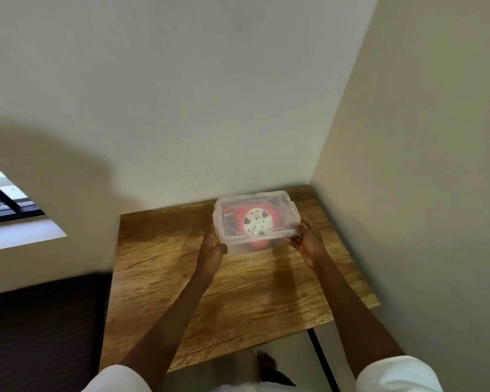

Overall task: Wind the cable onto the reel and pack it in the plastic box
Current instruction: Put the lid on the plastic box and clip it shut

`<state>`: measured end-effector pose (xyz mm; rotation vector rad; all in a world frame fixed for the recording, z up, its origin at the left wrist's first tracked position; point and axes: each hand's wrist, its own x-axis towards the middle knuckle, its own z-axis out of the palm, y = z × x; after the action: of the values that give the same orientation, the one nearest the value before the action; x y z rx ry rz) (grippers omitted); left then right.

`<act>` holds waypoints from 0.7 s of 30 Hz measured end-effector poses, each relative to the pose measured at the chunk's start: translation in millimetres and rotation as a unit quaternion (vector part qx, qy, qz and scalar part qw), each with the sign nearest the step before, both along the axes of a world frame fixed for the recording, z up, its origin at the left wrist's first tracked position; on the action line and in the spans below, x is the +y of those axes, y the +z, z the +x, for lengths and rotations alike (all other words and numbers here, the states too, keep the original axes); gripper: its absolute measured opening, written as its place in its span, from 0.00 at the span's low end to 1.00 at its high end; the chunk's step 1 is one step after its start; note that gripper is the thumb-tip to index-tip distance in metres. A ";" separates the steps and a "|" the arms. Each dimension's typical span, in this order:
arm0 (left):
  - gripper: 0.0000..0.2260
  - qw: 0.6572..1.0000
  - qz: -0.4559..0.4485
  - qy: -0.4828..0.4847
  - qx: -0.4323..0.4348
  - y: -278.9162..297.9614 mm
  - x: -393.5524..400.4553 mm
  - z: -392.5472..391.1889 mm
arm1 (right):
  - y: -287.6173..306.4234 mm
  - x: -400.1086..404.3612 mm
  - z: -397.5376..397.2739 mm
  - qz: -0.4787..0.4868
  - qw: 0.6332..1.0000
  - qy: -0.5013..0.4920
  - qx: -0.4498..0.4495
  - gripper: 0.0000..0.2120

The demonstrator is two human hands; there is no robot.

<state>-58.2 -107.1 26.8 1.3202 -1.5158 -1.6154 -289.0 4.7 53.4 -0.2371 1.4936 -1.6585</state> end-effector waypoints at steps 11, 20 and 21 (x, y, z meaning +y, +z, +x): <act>0.32 0.999 0.043 -0.013 -0.023 -8.9 -10.8 -4.1 | 1.6 -13.2 -10.7 0.166 0.935 0.101 0.295 0.13; 0.12 0.996 0.053 0.078 0.007 -8.6 -27.6 -6.2 | 0.8 -25.3 -28.3 0.200 0.948 0.113 0.222 0.16; 0.10 0.995 0.057 0.085 0.005 -7.9 -31.7 -6.9 | -0.7 -27.4 -31.2 0.201 0.950 0.105 0.215 0.15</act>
<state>-65.1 -138.8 18.9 1.4588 -1.2849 -1.6159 -320.2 -22.6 52.7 -0.5374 2.0157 -1.1430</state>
